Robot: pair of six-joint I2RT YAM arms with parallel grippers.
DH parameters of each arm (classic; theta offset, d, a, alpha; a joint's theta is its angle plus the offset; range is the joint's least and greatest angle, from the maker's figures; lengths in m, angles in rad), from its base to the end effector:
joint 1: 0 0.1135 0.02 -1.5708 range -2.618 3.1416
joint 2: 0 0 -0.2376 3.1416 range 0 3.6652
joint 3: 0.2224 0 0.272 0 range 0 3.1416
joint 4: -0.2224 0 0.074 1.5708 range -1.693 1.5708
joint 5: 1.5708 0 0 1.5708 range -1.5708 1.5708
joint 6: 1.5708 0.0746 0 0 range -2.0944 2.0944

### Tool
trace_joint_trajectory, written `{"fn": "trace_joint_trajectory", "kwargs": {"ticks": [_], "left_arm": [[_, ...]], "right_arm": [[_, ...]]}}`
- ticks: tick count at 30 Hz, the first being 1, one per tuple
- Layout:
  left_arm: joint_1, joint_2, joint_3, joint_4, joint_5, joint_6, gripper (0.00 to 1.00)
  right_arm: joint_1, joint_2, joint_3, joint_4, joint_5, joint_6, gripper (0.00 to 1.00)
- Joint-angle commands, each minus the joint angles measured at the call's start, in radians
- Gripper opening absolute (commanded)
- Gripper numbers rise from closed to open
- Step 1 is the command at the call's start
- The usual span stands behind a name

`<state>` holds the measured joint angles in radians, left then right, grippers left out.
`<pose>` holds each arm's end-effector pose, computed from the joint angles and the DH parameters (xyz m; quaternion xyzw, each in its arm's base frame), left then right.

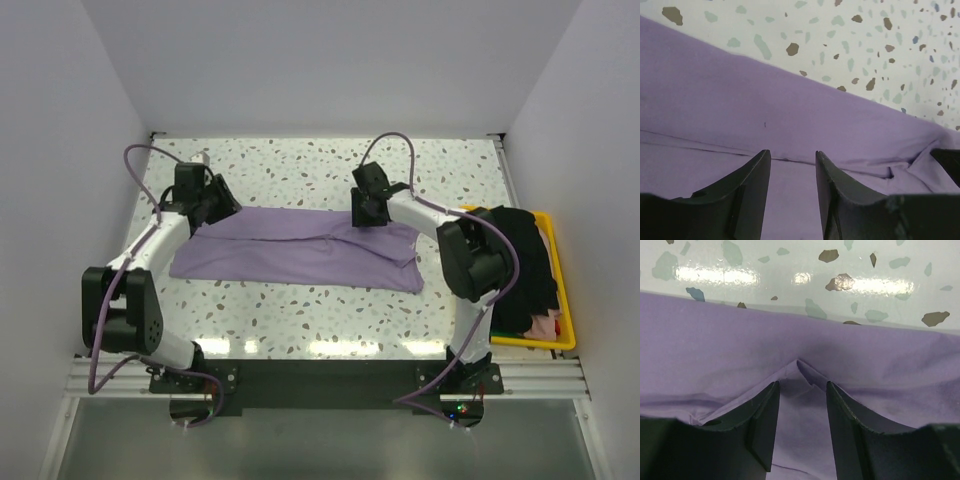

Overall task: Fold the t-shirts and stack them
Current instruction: Fold the tshirt

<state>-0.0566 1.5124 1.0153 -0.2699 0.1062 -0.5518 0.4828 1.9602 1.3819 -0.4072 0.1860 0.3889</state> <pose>0.3736 -0.0291 0.1741 -0.2051 0.8961 -0.1636 0.3580 0.4019 0.1951 0.1157 -0.0180 0.9536 0.0407 0.2979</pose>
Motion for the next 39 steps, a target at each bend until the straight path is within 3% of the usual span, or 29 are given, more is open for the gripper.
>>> {"fn": "trace_joint_trajectory", "kwargs": {"ticks": [1, 5, 8, 12, 27, 39], "left_arm": [[-0.008, -0.081, -0.033, 0.026, 0.052, 0.043, 0.46], [-0.008, -0.104, -0.057, 0.038, 0.064, 0.043, 0.46], [-0.008, -0.106, -0.069, 0.044, 0.072, 0.044, 0.46], [-0.008, -0.116, -0.092, 0.055, 0.079, 0.041, 0.46], [-0.008, -0.112, -0.119, 0.074, 0.096, 0.038, 0.46], [-0.009, -0.101, -0.119, 0.074, 0.115, 0.039, 0.46]], "right_arm": [[0.017, 0.026, 0.055, -0.008, 0.050, -0.024, 0.46], [0.031, 0.032, 0.039, 0.011, 0.041, -0.021, 0.39], [0.034, 0.020, 0.017, 0.027, 0.018, -0.010, 0.22], [0.036, -0.024, -0.032, 0.042, 0.000, 0.008, 0.06], [0.106, -0.222, -0.176, 0.085, -0.036, 0.094, 0.03], [0.247, -0.288, -0.326, 0.177, 0.062, 0.203, 0.02]]}}
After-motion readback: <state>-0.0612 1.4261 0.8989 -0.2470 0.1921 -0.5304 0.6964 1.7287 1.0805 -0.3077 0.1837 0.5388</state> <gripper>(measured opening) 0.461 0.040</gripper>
